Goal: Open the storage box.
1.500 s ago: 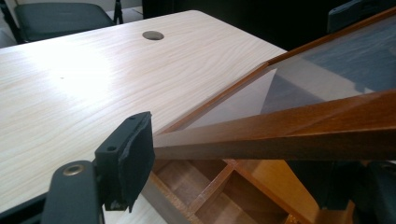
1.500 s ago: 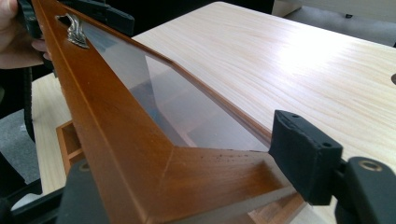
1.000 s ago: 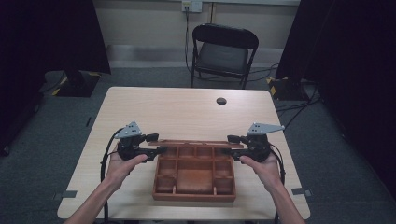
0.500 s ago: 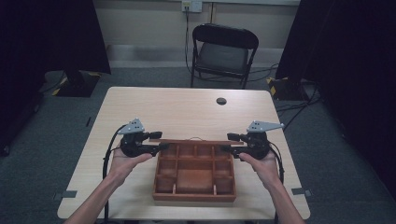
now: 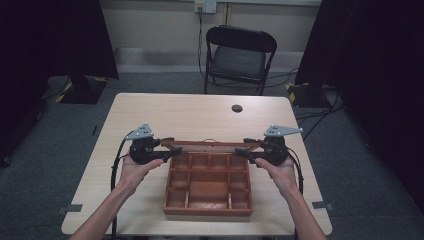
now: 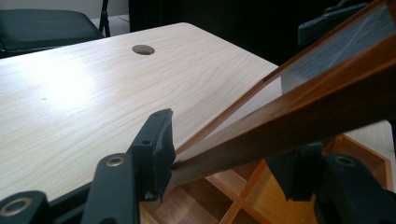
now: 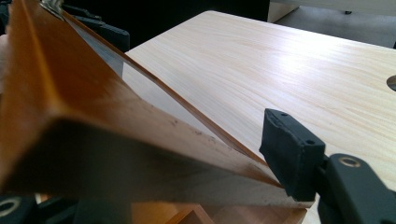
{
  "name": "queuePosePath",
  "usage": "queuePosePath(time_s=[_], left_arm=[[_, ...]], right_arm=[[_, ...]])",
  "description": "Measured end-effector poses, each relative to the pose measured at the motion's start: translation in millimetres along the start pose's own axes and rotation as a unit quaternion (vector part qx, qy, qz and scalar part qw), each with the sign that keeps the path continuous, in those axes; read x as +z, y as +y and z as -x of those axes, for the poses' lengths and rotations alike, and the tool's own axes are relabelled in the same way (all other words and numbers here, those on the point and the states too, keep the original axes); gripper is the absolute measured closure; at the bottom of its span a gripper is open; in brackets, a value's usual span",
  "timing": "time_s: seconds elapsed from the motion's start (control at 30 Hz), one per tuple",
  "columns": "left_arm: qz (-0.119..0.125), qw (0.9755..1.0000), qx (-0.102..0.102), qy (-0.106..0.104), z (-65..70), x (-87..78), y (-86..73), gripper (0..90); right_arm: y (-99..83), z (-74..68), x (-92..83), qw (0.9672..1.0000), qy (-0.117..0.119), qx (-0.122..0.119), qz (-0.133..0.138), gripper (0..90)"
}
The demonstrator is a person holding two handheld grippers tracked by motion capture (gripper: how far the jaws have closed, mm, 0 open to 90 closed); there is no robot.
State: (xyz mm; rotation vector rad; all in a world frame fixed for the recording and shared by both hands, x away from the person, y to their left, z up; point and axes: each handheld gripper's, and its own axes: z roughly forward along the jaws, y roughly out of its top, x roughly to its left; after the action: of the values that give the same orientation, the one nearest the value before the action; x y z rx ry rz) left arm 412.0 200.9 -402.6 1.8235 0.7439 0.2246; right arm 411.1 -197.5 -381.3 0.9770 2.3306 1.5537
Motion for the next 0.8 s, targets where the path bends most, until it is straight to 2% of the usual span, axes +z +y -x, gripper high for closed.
queuePosePath(time_s=[0.33, 0.43, 0.6, 0.8], left_arm=[[0.001, 0.9999, -0.011, 0.004, -9.3, 11.1, -3.1, 44.7], [-0.008, 0.9999, -0.005, 0.004, -11.5, 13.5, -2.0, 45.3], [-0.010, 0.9999, -0.001, 0.008, -12.9, 14.8, 0.4, 46.8], [-0.008, 0.9999, -0.006, 0.013, -15.4, 17.0, 2.3, 48.0]], right_arm=[[-0.3, 8.7, 6.5, 0.9999, 0.000, 0.014, 0.006, 40.7], [0.2, 10.1, 7.8, 0.9999, -0.002, 0.014, 0.006, 40.9], [1.1, 13.4, 9.8, 0.9998, -0.006, 0.015, 0.006, 41.5], [1.6, 17.3, 12.4, 0.9997, -0.013, 0.018, 0.009, 42.6]])
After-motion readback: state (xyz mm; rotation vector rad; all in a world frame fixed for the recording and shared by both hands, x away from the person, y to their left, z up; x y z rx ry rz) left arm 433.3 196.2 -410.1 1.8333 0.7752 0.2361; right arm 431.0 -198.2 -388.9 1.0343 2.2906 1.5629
